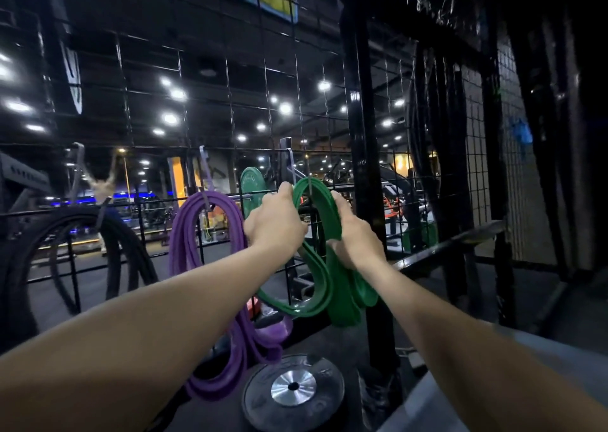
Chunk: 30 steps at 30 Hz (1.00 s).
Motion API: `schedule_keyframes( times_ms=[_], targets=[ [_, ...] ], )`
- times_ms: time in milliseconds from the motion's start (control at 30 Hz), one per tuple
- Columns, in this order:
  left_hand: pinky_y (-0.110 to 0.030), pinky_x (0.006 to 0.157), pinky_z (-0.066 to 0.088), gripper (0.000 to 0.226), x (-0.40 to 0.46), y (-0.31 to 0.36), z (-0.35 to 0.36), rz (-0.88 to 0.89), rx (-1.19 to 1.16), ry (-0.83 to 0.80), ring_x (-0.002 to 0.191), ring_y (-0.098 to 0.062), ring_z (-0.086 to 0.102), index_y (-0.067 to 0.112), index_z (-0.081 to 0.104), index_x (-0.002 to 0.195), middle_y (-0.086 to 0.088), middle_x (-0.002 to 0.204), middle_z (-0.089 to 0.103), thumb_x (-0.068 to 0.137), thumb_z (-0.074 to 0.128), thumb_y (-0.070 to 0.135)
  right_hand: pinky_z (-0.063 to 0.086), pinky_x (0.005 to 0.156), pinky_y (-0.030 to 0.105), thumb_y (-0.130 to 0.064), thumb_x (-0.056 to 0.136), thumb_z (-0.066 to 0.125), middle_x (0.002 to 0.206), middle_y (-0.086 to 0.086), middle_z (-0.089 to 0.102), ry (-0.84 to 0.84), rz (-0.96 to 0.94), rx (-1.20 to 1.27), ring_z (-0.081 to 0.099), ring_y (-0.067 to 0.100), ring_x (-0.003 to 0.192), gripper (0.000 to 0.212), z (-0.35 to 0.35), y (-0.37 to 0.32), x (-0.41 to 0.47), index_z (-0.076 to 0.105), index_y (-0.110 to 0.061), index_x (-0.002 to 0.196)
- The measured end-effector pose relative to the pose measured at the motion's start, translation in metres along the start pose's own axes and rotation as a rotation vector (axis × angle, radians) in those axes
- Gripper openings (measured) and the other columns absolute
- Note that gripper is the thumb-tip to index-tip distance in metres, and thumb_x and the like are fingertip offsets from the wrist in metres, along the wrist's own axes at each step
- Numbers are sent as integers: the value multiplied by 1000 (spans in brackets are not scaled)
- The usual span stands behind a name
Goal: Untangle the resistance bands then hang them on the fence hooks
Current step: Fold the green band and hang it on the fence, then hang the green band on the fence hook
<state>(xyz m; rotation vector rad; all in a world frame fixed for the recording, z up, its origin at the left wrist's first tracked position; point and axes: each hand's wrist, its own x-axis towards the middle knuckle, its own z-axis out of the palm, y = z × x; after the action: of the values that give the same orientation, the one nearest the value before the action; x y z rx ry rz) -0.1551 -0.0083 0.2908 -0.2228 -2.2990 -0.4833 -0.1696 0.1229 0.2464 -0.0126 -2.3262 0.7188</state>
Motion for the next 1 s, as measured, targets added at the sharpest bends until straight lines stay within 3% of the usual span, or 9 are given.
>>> schedule_keyframes(
  times_ms=[133, 233, 300, 400, 533, 700, 767, 833, 1000],
  targets=[
    [-36, 71, 53, 41, 8, 6, -5, -85, -287, -126, 87, -27, 62, 23, 41, 116, -5, 101, 60, 84, 63, 10, 48, 55, 28, -16, 86, 64, 100, 1, 67, 36, -1, 9, 63, 16, 74, 40, -19, 9, -5, 46, -22, 122],
    [-38, 66, 57, 39, 6, 25, -8, -218, -707, -216, 79, -24, 64, 20, 39, 115, -11, 103, 59, 85, 63, 10, 41, 55, 22, -20, 87, 64, 105, -5, 65, 117, 0, -19, 57, 12, 76, 35, -46, 11, -6, 53, -26, 119],
    [-38, 65, 57, 41, 2, 30, -3, -272, -780, -198, 79, -26, 64, 20, 38, 115, -13, 107, 57, 85, 62, 7, 39, 57, 21, -21, 87, 63, 106, -5, 65, 140, 9, -36, 55, 11, 75, 35, -57, 9, -8, 54, -27, 120],
    [-42, 73, 58, 47, -7, 18, 8, -265, -635, -125, 84, -29, 63, 23, 37, 119, -13, 114, 50, 85, 59, -1, 37, 50, 15, -10, 85, 64, 105, -4, 65, 58, -16, 60, 53, 4, 66, 45, -46, 4, -13, 52, -26, 126],
    [-38, 71, 51, 55, -12, 0, 7, -138, -394, -58, 88, -26, 55, 24, 36, 126, -17, 125, 45, 85, 51, -9, 55, 74, 31, 1, 82, 63, 113, -1, 62, -69, -15, 272, 61, 14, 85, 58, -11, 1, -21, 48, -24, 132],
    [-39, 73, 47, 50, -18, 3, 5, -24, -200, -2, 96, -31, 54, 16, 35, 128, -13, 123, 45, 87, 50, -6, 50, 72, 30, -10, 94, 49, 113, -8, 62, 20, 11, 238, 55, 5, 75, 49, -3, 13, -20, 42, -32, 137],
    [-41, 76, 50, 48, -20, 4, 7, 18, -174, 35, 98, -31, 55, 15, 37, 127, -12, 122, 46, 86, 51, -5, 49, 65, 25, -23, 98, 39, 93, -13, 61, -14, 36, 232, 55, 1, 73, 33, -3, 19, -18, 49, -40, 125],
    [-43, 79, 52, 48, -22, 6, 6, 48, -172, 65, 99, -31, 55, 14, 37, 129, -12, 123, 46, 87, 53, -3, 51, 73, 31, -33, 96, 40, 86, -11, 62, -29, 44, 226, 61, 9, 81, 23, -2, 18, -20, 55, -39, 111],
    [-37, 77, 45, 42, -29, 2, 1, 122, -170, 68, 106, -30, 51, 12, 39, 127, -12, 125, 43, 90, 56, 8, 52, 85, 33, -1, 89, 47, 106, 1, 67, -11, -43, 317, 64, 17, 91, 49, 4, 15, -28, 47, -24, 132]
  ],
)
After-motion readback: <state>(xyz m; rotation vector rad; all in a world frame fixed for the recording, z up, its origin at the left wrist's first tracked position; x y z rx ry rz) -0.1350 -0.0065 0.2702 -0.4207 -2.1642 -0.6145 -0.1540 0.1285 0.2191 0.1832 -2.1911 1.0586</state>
